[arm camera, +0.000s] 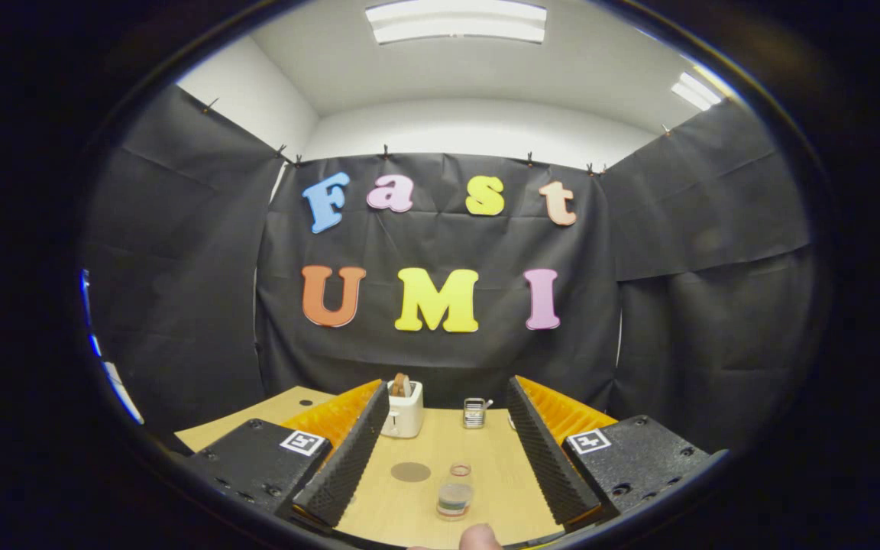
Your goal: Take the bottle from table, then pour the juice into the cup, finally place the bottle on the coaster
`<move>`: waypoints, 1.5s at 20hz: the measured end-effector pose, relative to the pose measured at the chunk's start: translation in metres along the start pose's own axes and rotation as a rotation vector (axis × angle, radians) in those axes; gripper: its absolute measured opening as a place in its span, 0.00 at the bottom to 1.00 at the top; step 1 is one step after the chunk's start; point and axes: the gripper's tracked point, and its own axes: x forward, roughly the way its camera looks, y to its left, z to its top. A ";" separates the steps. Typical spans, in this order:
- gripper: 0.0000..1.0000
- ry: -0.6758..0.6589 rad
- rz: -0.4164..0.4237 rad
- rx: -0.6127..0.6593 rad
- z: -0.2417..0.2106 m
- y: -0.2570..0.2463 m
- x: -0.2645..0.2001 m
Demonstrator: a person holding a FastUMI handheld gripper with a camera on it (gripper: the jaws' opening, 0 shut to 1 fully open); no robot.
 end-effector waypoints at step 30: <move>1.00 0.071 0.022 0.014 -0.049 -0.011 0.006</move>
